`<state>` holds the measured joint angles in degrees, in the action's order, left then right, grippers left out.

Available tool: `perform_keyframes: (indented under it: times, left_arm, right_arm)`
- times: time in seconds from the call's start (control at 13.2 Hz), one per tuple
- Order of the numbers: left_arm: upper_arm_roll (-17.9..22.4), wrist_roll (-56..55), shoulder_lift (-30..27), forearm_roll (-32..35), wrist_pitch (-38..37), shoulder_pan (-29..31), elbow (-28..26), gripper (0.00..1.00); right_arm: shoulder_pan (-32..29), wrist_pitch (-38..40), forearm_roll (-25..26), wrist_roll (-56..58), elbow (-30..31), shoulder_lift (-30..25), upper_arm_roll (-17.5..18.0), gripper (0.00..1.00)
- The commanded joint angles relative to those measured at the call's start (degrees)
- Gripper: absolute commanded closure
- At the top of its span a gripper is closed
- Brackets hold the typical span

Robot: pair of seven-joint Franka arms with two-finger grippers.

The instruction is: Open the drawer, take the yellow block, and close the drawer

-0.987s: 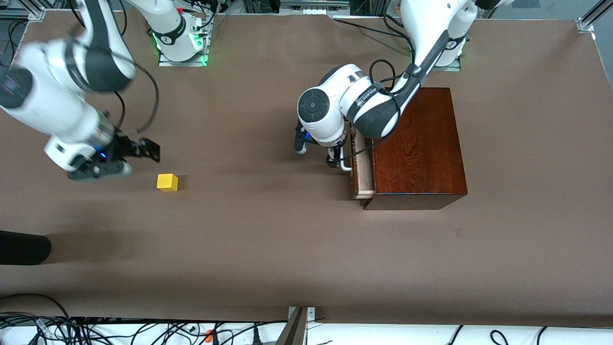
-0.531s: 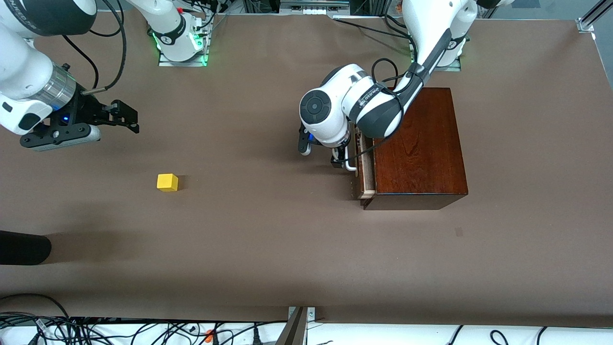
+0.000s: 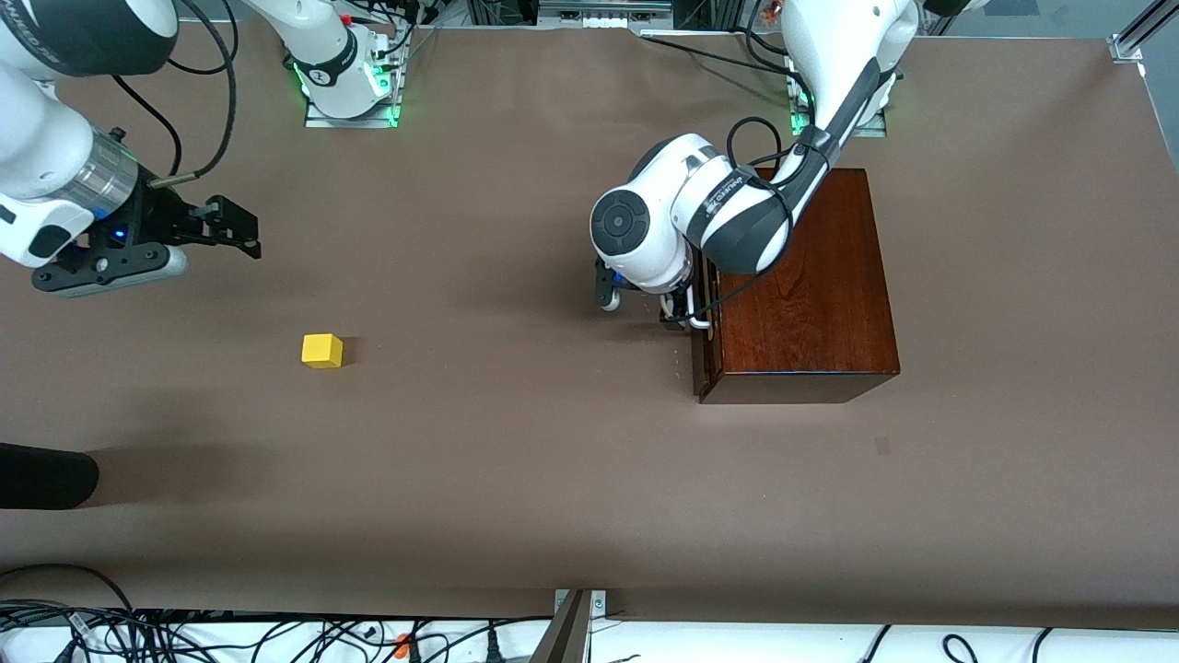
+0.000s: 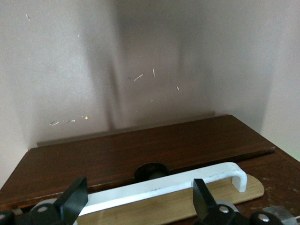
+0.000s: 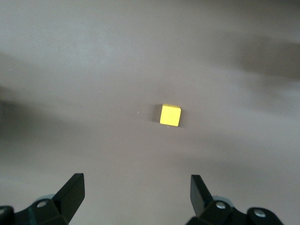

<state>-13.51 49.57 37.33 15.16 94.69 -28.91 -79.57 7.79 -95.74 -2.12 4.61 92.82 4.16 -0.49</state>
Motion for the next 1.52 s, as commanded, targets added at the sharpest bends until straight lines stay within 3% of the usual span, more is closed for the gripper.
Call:
perform_keyframes:
  times: [0.0,0.38,0.68,0.99,1.14,1.29,1.44]
  left_arm:
    - [1.6,-0.8,-2.4,3.7,-0.9,1.3,-0.9,0.00]
    - [1.6,-13.6,-8.2,-10.2,-0.9,3.1,1.5,0.00]
    - [1.6,-29.1,-15.9,-10.8,-4.8,8.9,1.4,0.00]
    - [1.6,-34.7,-20.9,-11.0,-5.3,20.7,1.5,0.00]
    - [2.4,-43.7,-23.5,-11.7,-5.2,23.4,0.0,0.00]
    - [7.8,-54.8,-27.1,-12.0,-3.2,21.4,-3.5,0.00]
    - [11.2,-55.8,-34.0,-12.4,2.0,21.0,-12.0,0.00]
  right_arm:
    - [-0.8,2.3,1.5,1.1,-4.9,0.6,-1.8,0.00]
    - [-0.4,2.8,1.6,1.1,-5.8,0.8,-2.5,0.00]
    - [0.1,2.8,1.2,0.3,-5.8,0.8,-2.2,0.00]
    - [0.3,2.7,1.0,-0.1,-5.8,0.9,-2.2,0.00]
    - [0.4,2.7,0.9,-0.1,-5.8,0.9,-2.1,0.00]
    - [1.3,2.6,0.9,-0.1,-5.8,0.9,-2.1,0.00]
    - [1.7,2.5,0.9,0.0,-5.8,1.0,-2.1,0.00]
